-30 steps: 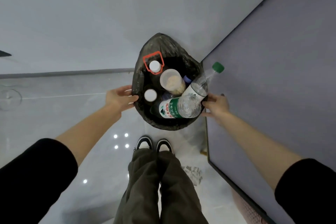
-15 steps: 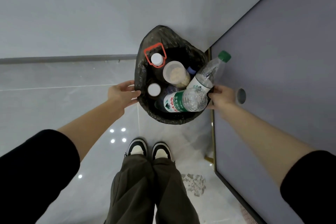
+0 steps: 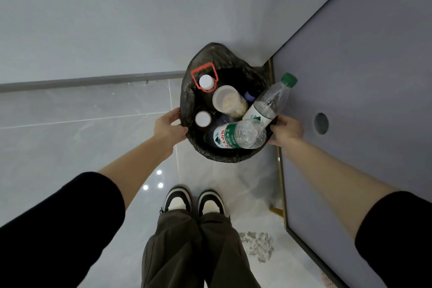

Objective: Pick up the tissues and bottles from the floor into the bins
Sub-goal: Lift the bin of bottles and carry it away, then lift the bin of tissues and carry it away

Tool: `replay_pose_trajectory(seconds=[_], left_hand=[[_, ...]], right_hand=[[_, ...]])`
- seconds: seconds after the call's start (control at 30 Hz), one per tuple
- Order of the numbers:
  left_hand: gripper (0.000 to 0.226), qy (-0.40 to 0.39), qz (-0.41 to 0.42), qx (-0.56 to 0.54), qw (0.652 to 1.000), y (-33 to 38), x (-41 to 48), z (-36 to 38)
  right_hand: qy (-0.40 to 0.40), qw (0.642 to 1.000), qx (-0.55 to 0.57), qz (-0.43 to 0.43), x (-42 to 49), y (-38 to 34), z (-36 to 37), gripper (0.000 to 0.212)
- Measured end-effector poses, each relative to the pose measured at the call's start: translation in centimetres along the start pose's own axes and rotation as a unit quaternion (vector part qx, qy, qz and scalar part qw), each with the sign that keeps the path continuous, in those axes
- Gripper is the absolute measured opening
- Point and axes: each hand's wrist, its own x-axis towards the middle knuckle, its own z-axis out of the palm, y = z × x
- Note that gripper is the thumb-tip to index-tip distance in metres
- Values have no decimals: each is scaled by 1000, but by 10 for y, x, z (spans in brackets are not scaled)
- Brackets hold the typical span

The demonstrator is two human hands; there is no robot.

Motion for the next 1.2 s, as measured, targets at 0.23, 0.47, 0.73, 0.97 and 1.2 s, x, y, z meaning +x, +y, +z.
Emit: replay_pose_trajectory(seconds=[0.23,0.47,0.73,0.97,1.2], left_hand=[[65,-47,-2,-16,999,6,3,16],[55,-20,16,51,998,12,-23,8],[50,4,28,37,999,38,-110,-39],[48,42,76,-64,994,74,-231,-102],[42,98,86,-181,975,64,-338,-159]], right_hand=[[-17,999,-25,13,16,0,-4,31],[-6,998,-56,34,-16,4,-6,18],[-26,997,-53,51,-129,-27,-24,41],[-174,980,-74,-55,-266,-109,-26,35],[-268,954,-94,-97,-377,-153,-23,26]])
